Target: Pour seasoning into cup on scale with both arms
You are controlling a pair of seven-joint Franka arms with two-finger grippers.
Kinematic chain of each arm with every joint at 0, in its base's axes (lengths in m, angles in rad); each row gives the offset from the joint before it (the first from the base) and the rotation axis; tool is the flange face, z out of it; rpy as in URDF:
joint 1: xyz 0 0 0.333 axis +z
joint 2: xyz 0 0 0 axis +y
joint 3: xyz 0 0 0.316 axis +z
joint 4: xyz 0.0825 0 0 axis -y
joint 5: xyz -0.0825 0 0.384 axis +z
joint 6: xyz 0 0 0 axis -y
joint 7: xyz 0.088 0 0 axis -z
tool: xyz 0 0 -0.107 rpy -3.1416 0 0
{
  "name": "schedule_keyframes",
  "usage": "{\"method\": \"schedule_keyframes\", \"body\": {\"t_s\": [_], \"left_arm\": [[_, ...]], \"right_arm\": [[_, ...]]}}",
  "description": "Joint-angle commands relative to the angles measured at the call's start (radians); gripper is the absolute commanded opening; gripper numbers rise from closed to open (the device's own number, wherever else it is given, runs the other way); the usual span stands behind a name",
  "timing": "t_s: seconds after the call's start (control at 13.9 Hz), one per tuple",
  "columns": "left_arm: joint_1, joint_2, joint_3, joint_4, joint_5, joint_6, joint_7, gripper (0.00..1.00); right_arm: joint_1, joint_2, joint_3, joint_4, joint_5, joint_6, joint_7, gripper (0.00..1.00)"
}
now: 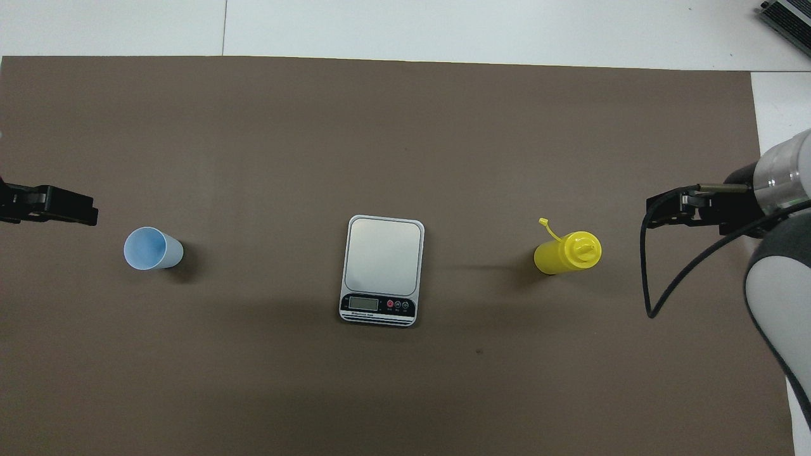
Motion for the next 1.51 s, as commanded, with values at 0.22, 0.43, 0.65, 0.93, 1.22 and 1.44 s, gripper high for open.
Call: {"method": "schedule_keyframes", "body": {"t_s": [0.22,0.43,0.65,0.93,1.22,1.44], "left_arm": [[-0.013,-0.038,0.009,-0.051,-0.008,0.022,0.014,1.00],[-0.007,-0.054,0.009,-0.093,-0.008,0.054,0.012,1.00],[-0.012,-0.061,0.009,-0.102,-0.008,0.057,0.012,1.00],[-0.001,-0.063,0.012,-0.100,-0.008,0.028,0.009,1.00],[0.005,-0.061,0.015,-0.129,-0.008,0.085,0.006,1.00],[0.051,-0.042,0.017,-0.195,-0.008,0.169,0.008,1.00]], "right_arm": [[-0.012,-0.021,0.005,-0.020,0.019,0.005,-0.003,1.00],[-0.012,-0.021,0.003,-0.020,0.019,0.003,-0.001,1.00],[-0.012,-0.021,0.003,-0.020,0.019,0.003,0.001,1.00],[-0.012,-0.019,0.003,-0.020,0.019,0.003,0.002,1.00],[-0.012,-0.019,0.003,-0.020,0.019,0.003,0.004,1.00],[-0.012,-0.019,0.003,-0.020,0.019,0.003,0.002,1.00]]}}
